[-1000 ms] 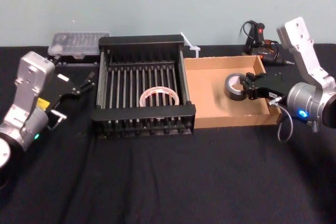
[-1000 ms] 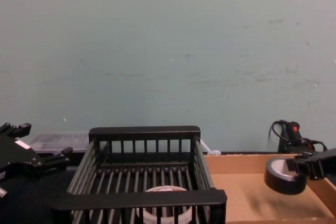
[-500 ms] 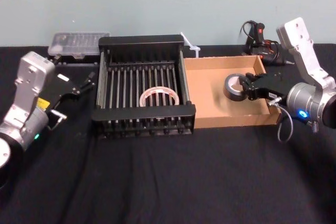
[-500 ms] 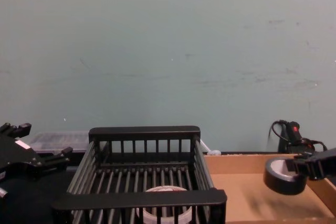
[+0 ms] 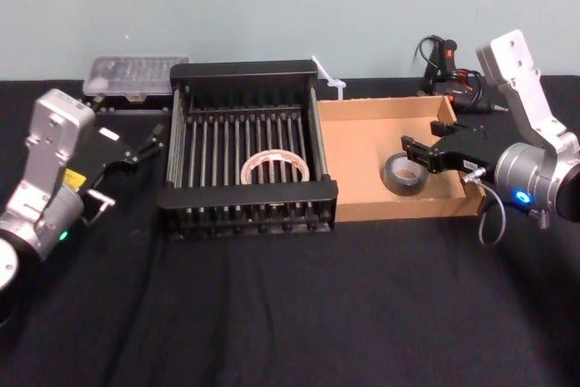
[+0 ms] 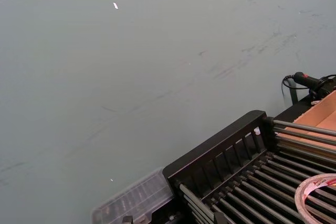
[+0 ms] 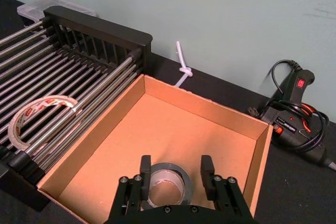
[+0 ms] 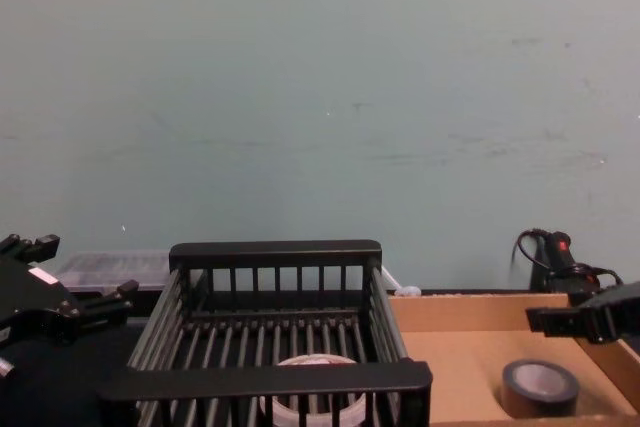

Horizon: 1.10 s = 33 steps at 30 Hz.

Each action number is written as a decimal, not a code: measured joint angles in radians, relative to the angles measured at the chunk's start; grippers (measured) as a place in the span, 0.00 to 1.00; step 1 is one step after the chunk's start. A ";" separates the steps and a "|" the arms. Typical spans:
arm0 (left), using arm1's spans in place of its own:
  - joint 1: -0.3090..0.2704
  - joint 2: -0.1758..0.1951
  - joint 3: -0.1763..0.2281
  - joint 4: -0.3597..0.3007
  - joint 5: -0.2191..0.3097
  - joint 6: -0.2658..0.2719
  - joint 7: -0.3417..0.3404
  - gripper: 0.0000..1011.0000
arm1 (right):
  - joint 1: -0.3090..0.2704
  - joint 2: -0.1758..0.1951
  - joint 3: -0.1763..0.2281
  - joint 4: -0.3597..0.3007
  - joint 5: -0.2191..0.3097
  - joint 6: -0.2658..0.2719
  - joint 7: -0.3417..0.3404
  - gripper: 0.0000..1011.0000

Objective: Pick up the white tape and place it into the black box , Pick up the silver tape and place it into the brown box.

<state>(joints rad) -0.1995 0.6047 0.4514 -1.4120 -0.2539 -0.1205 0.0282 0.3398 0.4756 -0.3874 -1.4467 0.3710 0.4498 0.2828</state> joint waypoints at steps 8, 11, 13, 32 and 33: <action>0.000 0.000 0.000 0.000 0.000 0.000 0.000 0.99 | 0.000 0.000 0.000 0.000 0.000 0.000 0.000 0.80; 0.000 0.000 0.000 0.000 0.000 0.000 0.000 0.99 | 0.000 0.000 0.000 0.000 0.000 0.000 0.000 0.87; 0.000 0.000 0.000 0.000 0.000 0.000 0.000 0.99 | 0.000 0.000 0.000 0.000 0.000 0.000 0.000 0.92; 0.000 0.000 0.000 0.000 0.000 0.000 0.000 0.99 | -0.065 -0.035 0.041 -0.029 -0.078 -0.143 -0.102 0.99; 0.000 0.000 0.000 0.000 0.000 0.000 0.000 0.99 | -0.081 -0.045 0.048 -0.032 -0.096 -0.188 -0.130 0.99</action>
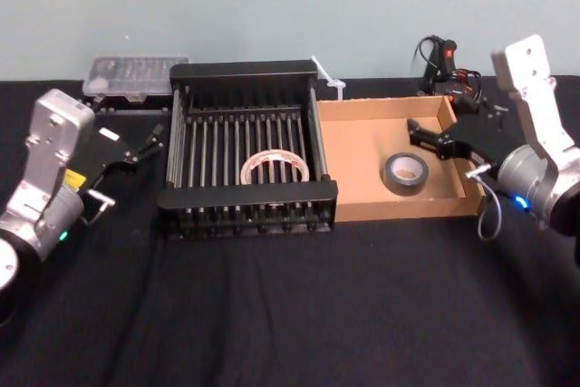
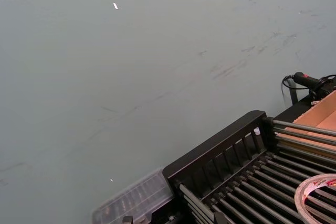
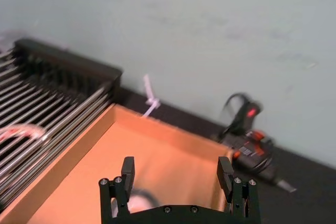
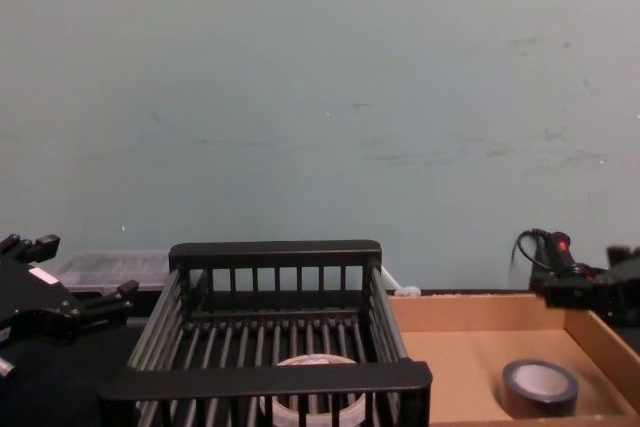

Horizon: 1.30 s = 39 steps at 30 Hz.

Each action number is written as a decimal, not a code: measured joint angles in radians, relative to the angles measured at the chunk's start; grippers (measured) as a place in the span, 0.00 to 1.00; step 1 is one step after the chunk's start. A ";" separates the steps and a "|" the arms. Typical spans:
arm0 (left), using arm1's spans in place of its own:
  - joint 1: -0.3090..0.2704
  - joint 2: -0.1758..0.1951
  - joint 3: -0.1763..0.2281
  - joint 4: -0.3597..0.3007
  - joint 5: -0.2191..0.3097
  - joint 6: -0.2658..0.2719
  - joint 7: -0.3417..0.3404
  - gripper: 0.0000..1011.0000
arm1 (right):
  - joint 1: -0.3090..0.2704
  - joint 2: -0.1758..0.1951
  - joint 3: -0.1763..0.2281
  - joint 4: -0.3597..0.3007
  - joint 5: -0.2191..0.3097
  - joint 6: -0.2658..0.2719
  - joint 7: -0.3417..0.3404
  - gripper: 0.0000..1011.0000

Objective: Pick up the white tape and place it into the black box , Pick up the silver tape and place it into the brown box.

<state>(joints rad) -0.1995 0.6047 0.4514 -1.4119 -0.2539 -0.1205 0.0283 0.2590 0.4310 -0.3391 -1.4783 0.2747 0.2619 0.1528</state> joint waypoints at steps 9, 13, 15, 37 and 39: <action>0.000 0.000 0.000 0.000 0.000 0.000 0.000 0.99 | -0.074 -0.052 0.028 0.024 -0.113 -0.245 -0.140 0.99; 0.000 0.000 0.000 0.000 0.000 0.000 0.000 0.99 | -0.095 -0.069 0.034 0.045 -0.148 -0.299 -0.176 0.99; 0.000 0.000 0.000 0.000 0.000 0.000 0.000 0.99 | -0.106 -0.077 0.038 0.054 -0.165 -0.315 -0.192 0.99; 0.000 0.000 0.000 0.000 0.000 0.000 0.000 0.99 | -0.128 -0.096 0.060 0.059 -0.180 -0.312 -0.204 0.99; 0.000 0.000 0.000 0.000 0.000 0.000 0.000 0.99 | -0.128 -0.096 0.059 0.059 -0.179 -0.312 -0.204 0.99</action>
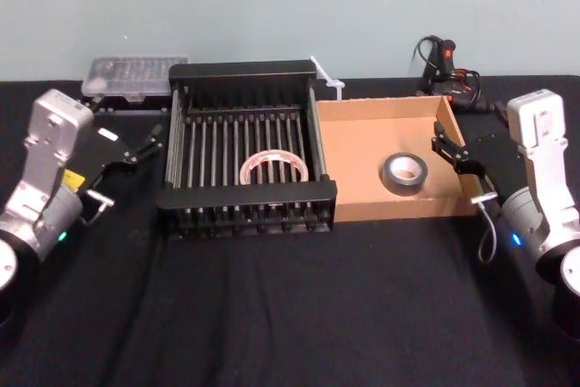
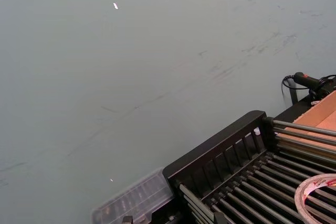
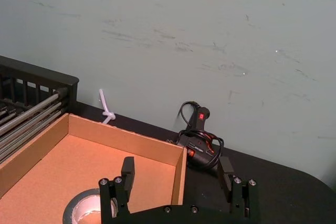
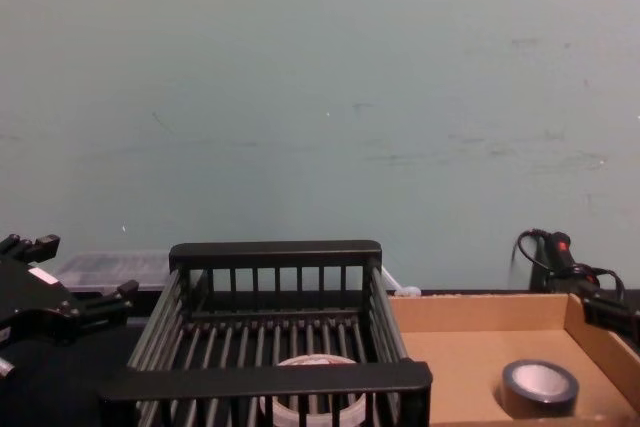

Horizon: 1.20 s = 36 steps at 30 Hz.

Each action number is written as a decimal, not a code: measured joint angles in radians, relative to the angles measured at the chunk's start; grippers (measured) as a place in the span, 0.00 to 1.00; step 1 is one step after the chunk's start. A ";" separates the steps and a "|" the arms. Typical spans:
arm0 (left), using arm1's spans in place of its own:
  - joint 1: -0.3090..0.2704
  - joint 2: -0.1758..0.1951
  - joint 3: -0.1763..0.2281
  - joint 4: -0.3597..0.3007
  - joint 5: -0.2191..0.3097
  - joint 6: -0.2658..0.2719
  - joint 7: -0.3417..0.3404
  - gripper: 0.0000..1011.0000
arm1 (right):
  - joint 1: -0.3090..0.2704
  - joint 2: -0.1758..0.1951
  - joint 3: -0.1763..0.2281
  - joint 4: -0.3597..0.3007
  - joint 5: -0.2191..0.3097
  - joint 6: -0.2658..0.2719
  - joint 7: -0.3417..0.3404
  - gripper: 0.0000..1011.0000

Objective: Pick up the white tape and place it into the black box , Pick up the silver tape and place it into the brown box.

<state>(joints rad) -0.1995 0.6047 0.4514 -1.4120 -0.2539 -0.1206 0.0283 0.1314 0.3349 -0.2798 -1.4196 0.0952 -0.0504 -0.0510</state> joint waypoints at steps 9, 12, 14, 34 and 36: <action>0.000 0.000 0.000 0.000 0.000 0.000 0.000 0.99 | 0.001 0.001 -0.002 0.001 0.001 -0.001 0.001 0.99; 0.000 0.000 0.000 0.000 0.000 0.000 0.000 0.99 | 0.001 0.001 -0.002 0.001 0.001 -0.001 0.001 0.99; 0.000 0.000 0.000 0.000 0.000 0.000 0.000 0.99 | 0.001 0.001 -0.002 0.001 0.001 -0.002 0.002 0.99; 0.000 0.000 0.000 0.000 0.000 0.000 0.000 0.99 | 0.002 0.002 -0.003 0.001 0.001 -0.002 0.001 0.99; 0.000 0.000 0.000 0.000 0.000 0.000 0.000 0.99 | 0.002 0.002 -0.003 0.001 0.001 -0.002 0.001 0.99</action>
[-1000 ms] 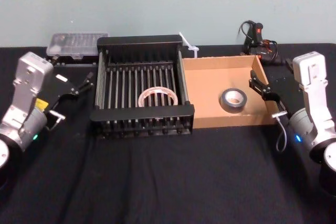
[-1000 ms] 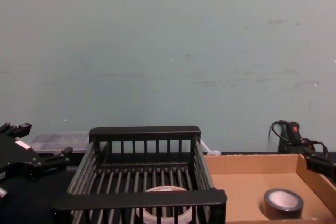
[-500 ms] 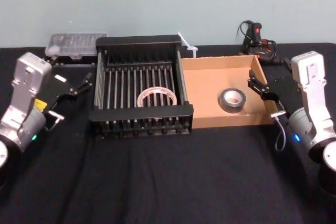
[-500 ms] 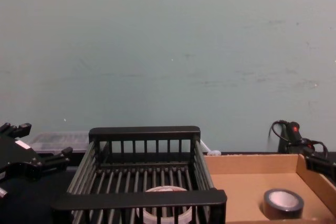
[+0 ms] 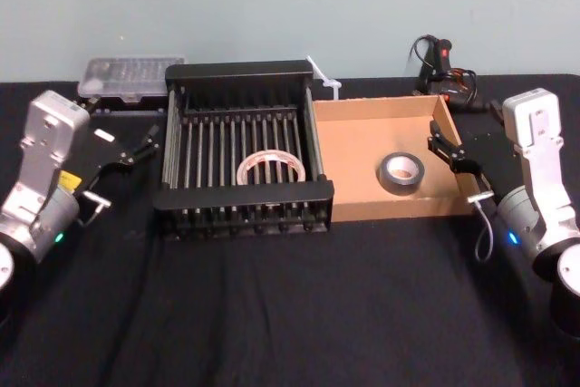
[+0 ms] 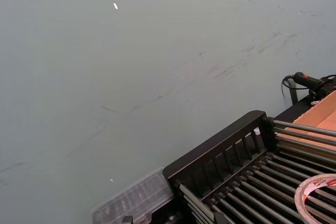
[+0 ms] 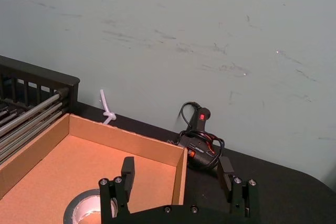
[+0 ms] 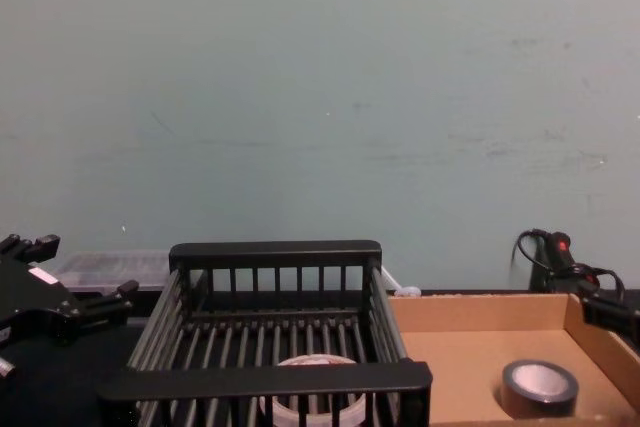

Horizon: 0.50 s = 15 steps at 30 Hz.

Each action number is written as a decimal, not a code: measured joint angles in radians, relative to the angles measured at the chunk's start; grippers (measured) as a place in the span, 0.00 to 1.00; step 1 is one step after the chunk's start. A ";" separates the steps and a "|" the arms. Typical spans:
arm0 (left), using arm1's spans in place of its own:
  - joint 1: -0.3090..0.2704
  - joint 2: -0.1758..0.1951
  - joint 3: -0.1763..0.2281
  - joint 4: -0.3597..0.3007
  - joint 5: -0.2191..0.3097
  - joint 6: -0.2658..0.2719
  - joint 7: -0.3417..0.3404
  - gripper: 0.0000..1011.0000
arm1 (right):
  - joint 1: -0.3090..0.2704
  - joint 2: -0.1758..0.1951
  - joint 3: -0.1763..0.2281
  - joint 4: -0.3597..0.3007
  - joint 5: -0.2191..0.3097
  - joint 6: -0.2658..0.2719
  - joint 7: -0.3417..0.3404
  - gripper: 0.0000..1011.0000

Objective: Pick up the white tape and place it into the black box , Pick up the silver tape and place it into the brown box.

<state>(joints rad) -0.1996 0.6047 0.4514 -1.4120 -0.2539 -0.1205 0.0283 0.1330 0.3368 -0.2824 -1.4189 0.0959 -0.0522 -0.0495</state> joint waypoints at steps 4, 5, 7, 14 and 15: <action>0.000 0.000 0.000 0.000 0.000 0.000 0.000 0.99 | 0.000 0.000 0.000 0.000 0.000 0.000 0.000 0.99; 0.000 0.000 0.000 0.000 0.000 0.000 0.000 0.99 | 0.000 0.000 0.000 0.000 0.000 0.000 0.000 0.99; 0.000 0.000 0.000 0.000 0.000 0.000 0.000 0.99 | 0.000 0.000 0.000 0.000 0.000 0.000 0.000 0.99; 0.000 0.000 0.000 0.000 0.000 0.000 0.000 0.99 | 0.000 0.000 0.000 0.000 0.000 0.000 0.000 0.99; 0.000 0.000 0.000 0.000 0.000 0.000 0.000 0.99 | 0.000 0.000 0.000 0.000 0.000 0.000 0.000 0.99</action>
<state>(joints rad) -0.1995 0.6047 0.4514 -1.4120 -0.2539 -0.1205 0.0283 0.1329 0.3368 -0.2824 -1.4189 0.0959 -0.0520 -0.0495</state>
